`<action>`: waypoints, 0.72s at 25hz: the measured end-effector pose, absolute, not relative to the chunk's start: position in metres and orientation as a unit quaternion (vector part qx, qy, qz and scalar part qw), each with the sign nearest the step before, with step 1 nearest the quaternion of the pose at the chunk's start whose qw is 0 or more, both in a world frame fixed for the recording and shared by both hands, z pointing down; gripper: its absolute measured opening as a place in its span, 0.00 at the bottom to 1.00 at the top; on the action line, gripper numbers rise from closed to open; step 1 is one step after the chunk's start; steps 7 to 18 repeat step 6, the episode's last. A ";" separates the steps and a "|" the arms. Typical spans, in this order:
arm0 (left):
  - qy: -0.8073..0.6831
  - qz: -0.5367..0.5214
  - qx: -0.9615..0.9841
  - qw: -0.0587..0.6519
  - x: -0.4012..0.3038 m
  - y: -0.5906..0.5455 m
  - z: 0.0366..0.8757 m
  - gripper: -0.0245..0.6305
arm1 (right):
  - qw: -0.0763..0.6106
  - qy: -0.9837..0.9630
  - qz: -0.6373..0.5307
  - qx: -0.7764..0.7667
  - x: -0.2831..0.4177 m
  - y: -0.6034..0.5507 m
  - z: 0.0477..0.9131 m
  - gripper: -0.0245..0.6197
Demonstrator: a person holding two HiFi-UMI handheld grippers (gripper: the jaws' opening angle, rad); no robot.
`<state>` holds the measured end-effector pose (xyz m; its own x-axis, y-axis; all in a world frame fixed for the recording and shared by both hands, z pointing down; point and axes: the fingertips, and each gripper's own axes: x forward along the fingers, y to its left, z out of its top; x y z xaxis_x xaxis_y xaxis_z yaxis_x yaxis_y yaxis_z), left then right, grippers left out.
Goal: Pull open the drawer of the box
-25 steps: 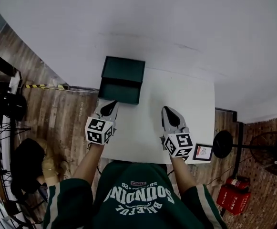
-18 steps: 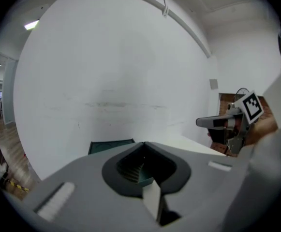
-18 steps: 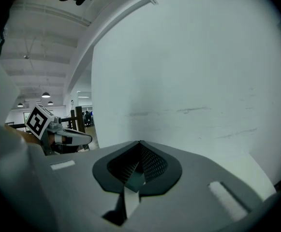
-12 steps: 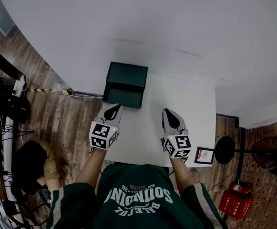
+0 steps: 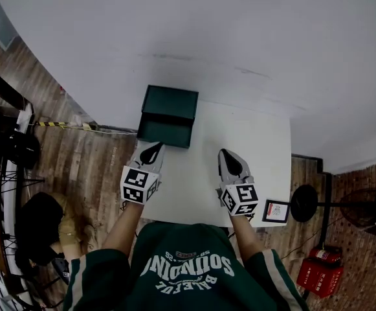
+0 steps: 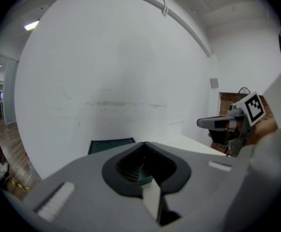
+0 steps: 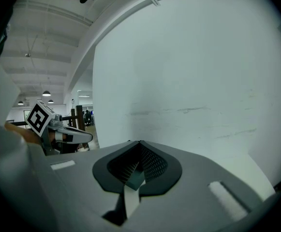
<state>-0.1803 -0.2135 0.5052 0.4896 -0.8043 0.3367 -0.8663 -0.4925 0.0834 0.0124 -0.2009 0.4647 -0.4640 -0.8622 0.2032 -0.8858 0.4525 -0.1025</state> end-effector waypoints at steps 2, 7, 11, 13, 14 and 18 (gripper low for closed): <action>-0.490 0.128 0.853 0.126 -0.182 -0.216 0.507 0.12 | 0.062 -0.851 0.098 0.513 0.011 -0.203 0.465 0.04; -0.492 0.128 0.851 0.132 -0.184 -0.219 0.512 0.12 | 0.063 -0.851 0.101 0.511 0.010 -0.207 0.468 0.04; -0.492 0.128 0.851 0.132 -0.184 -0.219 0.512 0.12 | 0.063 -0.851 0.101 0.511 0.010 -0.207 0.468 0.04; -0.492 0.128 0.851 0.132 -0.184 -0.219 0.512 0.12 | 0.063 -0.851 0.101 0.511 0.010 -0.207 0.468 0.04; -0.492 0.128 0.851 0.132 -0.184 -0.219 0.512 0.12 | 0.063 -0.851 0.101 0.511 0.010 -0.207 0.468 0.04; -0.492 0.128 0.851 0.132 -0.184 -0.219 0.512 0.12 | 0.063 -0.851 0.101 0.511 0.010 -0.207 0.468 0.04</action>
